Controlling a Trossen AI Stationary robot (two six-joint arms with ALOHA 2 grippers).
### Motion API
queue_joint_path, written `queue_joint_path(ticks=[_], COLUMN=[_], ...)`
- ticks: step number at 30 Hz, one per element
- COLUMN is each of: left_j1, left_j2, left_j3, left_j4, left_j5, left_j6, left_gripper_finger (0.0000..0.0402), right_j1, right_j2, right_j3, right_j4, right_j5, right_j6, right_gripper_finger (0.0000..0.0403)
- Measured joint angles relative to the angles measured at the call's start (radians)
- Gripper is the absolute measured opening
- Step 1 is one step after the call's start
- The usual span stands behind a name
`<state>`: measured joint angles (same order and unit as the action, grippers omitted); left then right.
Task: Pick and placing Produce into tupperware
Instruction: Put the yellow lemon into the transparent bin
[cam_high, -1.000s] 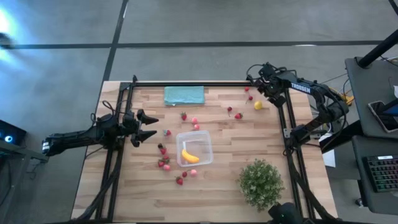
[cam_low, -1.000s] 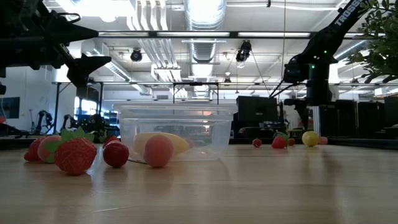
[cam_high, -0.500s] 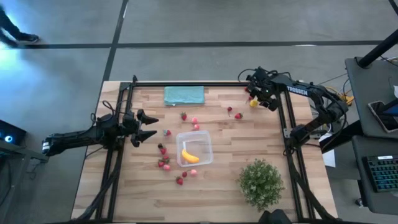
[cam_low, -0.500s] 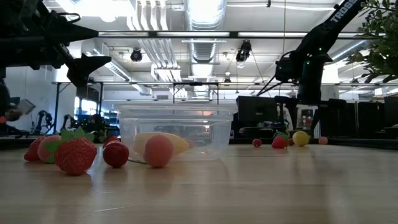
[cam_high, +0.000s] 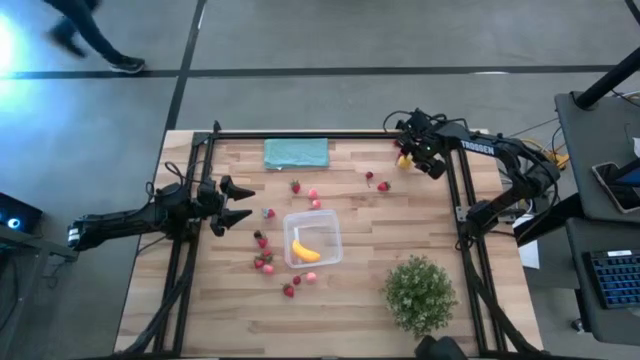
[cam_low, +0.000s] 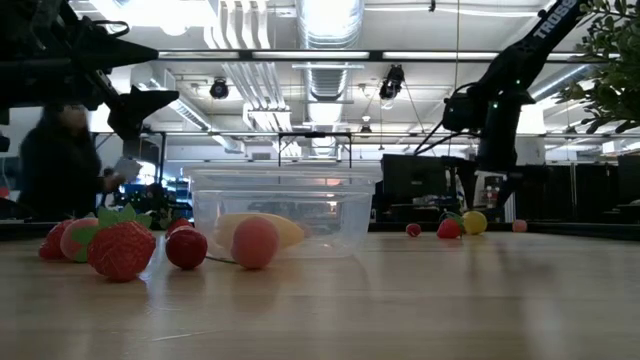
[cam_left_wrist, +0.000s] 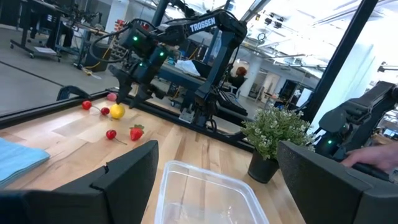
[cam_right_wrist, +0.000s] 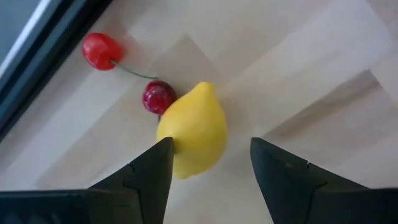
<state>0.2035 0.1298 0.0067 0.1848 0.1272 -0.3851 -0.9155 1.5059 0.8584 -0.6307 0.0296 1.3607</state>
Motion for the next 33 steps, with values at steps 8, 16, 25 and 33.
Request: queue_joint_path(ticks=[8, 16, 25, 33], left_j1=[0.0, 0.0, 0.0, 0.0], left_j2=[0.0, 0.0, 0.0, -0.001], left_j3=[0.0, 0.0, 0.0, 0.0], left_j4=[0.0, 0.0, 0.0, 0.0], left_j5=[0.0, 0.0, 0.0, 0.0], left_j6=[0.0, 0.0, 0.0, 0.0], left_gripper_finger=[0.0314, 0.0314, 0.0314, 0.0314], right_j1=[0.0, -0.001, 0.022, 0.047], right_j2=[0.002, 0.002, 0.002, 0.002], right_j3=[-0.006, -0.006, -0.006, -0.006], right_j4=[0.023, 0.03, 0.04, 0.04], right_j5=[0.025, 0.004, 0.026, 0.103], right_j6=[-0.015, 0.032, 0.005, 0.037], right_gripper_finger=[0.0206, 0.0206, 0.021, 0.0287])
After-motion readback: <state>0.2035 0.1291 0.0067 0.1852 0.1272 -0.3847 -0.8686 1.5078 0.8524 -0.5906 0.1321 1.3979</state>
